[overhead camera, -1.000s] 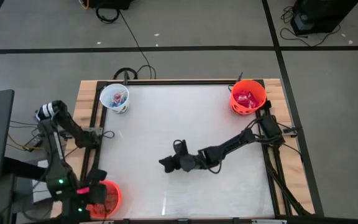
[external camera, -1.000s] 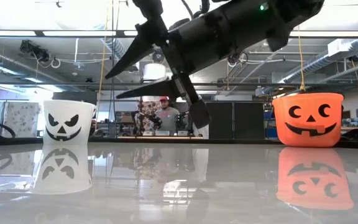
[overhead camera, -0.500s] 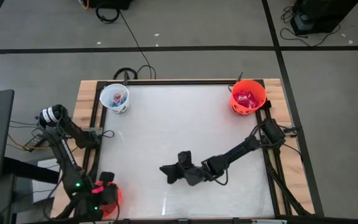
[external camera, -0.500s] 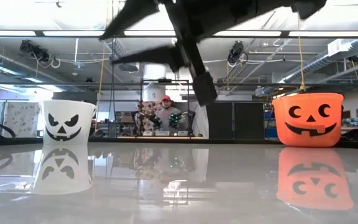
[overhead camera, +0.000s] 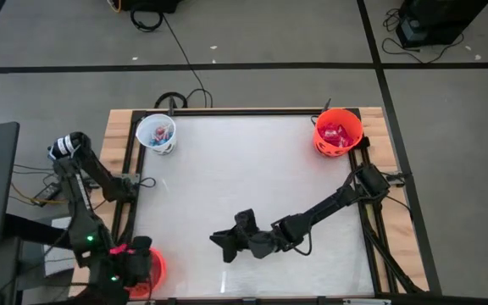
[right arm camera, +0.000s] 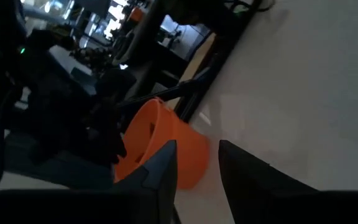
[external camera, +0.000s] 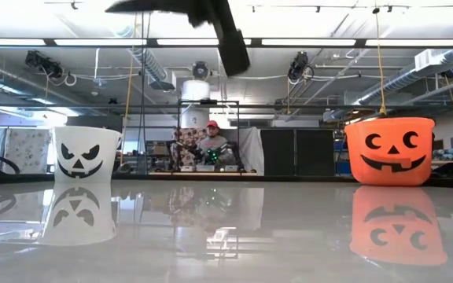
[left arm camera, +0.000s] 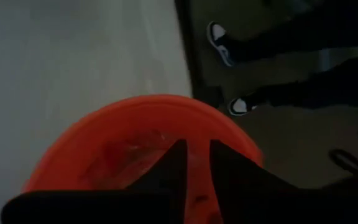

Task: Sort candy by brand, put in halloween buckets
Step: Return to Home Position

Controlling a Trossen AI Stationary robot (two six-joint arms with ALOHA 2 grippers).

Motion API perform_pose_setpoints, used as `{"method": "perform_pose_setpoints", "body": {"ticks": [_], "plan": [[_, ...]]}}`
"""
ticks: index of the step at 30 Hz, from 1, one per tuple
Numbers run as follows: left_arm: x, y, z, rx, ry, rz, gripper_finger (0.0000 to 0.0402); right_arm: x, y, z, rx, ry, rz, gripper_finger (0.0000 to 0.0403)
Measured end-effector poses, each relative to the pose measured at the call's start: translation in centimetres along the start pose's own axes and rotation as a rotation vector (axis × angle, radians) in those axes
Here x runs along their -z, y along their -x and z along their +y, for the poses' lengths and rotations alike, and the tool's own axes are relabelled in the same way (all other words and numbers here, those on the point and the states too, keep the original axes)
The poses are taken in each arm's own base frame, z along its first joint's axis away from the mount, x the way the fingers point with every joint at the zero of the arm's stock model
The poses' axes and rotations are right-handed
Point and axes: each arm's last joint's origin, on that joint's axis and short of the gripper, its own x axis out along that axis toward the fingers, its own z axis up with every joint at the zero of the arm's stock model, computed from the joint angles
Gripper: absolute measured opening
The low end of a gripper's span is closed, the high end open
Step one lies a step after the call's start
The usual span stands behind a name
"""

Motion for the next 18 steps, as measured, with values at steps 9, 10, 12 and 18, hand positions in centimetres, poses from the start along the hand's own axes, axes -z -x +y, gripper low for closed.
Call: {"method": "perform_pose_setpoints", "body": {"ticks": [9, 10, 12, 18], "plan": [[-0.4, 2.4, 0.5, -0.016, 0.015, -0.08, 0.0074, -1.5, 0.3, 3.6, 0.048, 0.191, 0.052, 0.007], [-0.6, 2.9, 0.7, -0.035, 0.032, -0.1, 0.0071, -1.7, 0.6, 4.0, 0.054, 0.223, 0.063, 0.0055], [-1.1, 3.8, 1.1, -0.051, 0.038, -0.145, 0.0058, -2.4, 1.2, 5.3, 0.036, 0.303, 0.09, 0.002], [-3.7, 6.4, 2.7, -0.044, -0.013, -0.345, 0.0007, -6.2, 5.4, 9.2, -0.028, 0.536, 0.103, 0.0008]]}}
